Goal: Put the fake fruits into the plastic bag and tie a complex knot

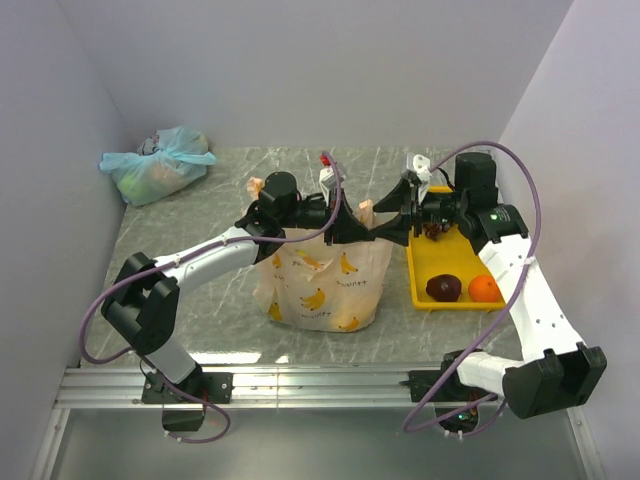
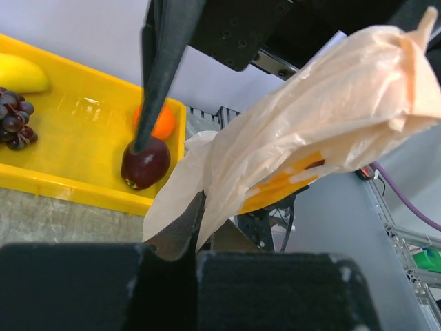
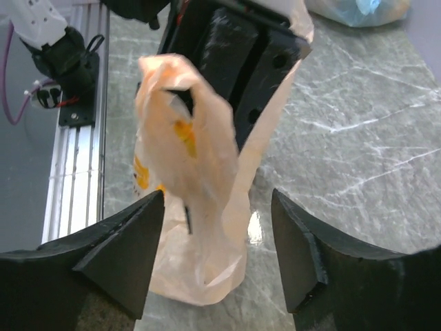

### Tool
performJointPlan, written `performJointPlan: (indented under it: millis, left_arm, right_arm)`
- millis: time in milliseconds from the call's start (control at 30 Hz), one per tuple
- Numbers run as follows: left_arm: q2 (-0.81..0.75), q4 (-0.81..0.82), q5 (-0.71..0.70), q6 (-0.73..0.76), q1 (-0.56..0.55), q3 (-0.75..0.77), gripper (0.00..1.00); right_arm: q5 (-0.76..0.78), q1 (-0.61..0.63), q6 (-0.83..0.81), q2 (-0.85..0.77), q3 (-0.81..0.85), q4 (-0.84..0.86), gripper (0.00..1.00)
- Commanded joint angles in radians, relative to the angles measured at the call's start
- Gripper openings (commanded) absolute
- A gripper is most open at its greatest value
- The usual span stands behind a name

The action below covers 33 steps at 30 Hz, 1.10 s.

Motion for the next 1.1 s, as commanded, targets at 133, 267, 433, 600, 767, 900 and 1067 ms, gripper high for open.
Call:
performJointPlan:
  millis: [133, 267, 433, 600, 767, 900, 1067]
  left_arm:
    - [-0.002, 0.047, 0.037, 0.018, -0.001, 0.028, 0.02]
    - [-0.002, 0.037, 0.038, 0.022, -0.001, 0.037, 0.03]
    - [-0.067, -0.078, -0.018, 0.072, 0.040, 0.052, 0.39]
    - [-0.225, -0.455, -0.087, 0.283, 0.212, 0.213, 0.76]
    - [-0.302, -0.675, -0.120, 0.393, 0.415, 0.356, 0.84]
    - [-0.373, -0.730, -0.072, 0.431, 0.508, 0.292, 0.87]
    - [-0.440, -0.755, -0.078, 0.460, 0.526, 0.186, 0.92]
  right_arm:
    - [-0.030, 0.009, 0.110, 0.064, 0.027, 0.125, 0.43]
    - [-0.039, 0.018, 0.110, 0.090, 0.044, 0.115, 0.34]
    - [-0.039, 0.021, 0.090, 0.123, 0.087, 0.037, 0.00]
    - [-0.013, 0.021, 0.081, 0.115, 0.102, 0.014, 0.00]
    - [0.005, 0.020, 0.009, 0.118, 0.131, -0.080, 0.00]
    - [0.033, 0.020, -0.106, 0.129, 0.160, -0.172, 0.00]
    - [0.039, 0.020, -0.120, 0.133, 0.199, -0.201, 0.00]
